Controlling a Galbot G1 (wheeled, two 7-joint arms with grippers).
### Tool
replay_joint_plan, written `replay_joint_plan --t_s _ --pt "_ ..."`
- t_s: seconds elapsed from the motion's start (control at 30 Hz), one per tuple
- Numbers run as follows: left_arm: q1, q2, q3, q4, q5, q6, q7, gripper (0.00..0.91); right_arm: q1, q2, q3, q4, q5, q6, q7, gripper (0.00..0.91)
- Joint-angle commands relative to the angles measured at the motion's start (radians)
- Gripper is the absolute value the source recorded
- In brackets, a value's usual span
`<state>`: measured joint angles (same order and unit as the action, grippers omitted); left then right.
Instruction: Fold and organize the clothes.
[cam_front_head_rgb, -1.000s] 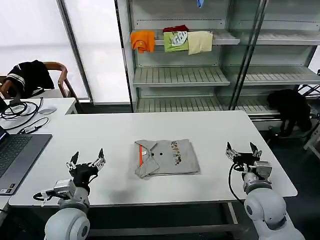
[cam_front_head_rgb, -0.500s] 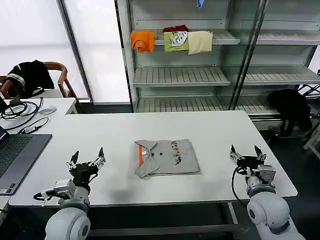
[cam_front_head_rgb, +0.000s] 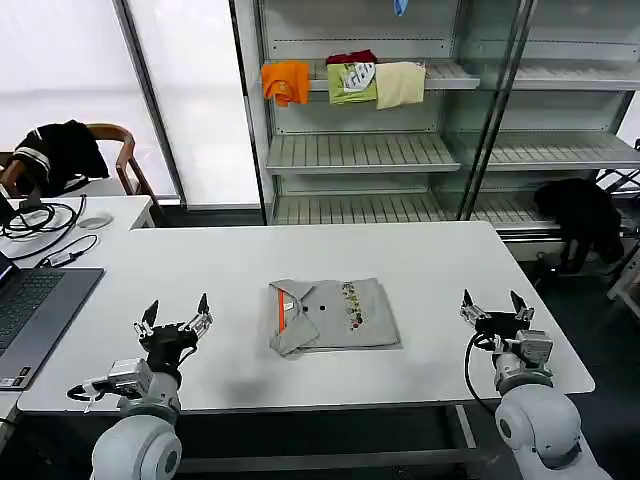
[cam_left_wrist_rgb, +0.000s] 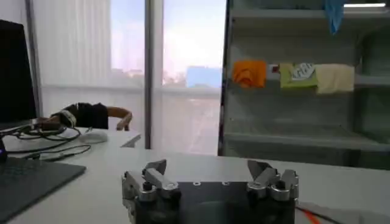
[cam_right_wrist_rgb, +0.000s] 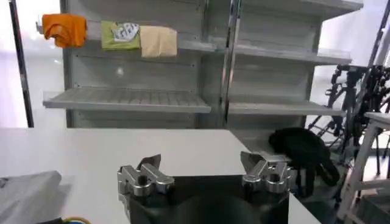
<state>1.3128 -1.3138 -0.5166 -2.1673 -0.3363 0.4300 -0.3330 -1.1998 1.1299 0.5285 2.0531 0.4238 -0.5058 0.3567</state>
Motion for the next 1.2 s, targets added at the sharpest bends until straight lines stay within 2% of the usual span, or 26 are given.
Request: replay_joint_plan --t_s 0.03,0.27,0.33,0.43,1.2 --pt "0.003 -0.003 0.002 -0.003 -0.002 -0.001 -0.001 0.907 -0.002 0.003 -0.002 -0.006 -0.004 0.0 0.001 0.907" --pt "0.003 -0.004 0.007 -0.003 0.001 -0.006 -0.007 0.907 -0.001 0.004 -0.01 -0.004 -0.007 0.001 0.0 0.907" --pt "0.005 -0.002 0.006 -0.024 0.017 0.06 -0.004 0.907 -0.002 0.005 -0.012 -0.005 -0.007 0.001 0.0 0.907" --pt "-0.004 0.0 0.007 -0.006 0.011 -0.003 -0.004 0.907 -0.003 0.005 -0.017 -0.007 -0.011 0.002 0.0 0.907" --pt "-0.011 0.008 0.002 0.003 -0.001 0.022 -0.004 0.907 0.01 0.009 -0.031 -0.012 -0.018 -0.001 -0.001 0.907"
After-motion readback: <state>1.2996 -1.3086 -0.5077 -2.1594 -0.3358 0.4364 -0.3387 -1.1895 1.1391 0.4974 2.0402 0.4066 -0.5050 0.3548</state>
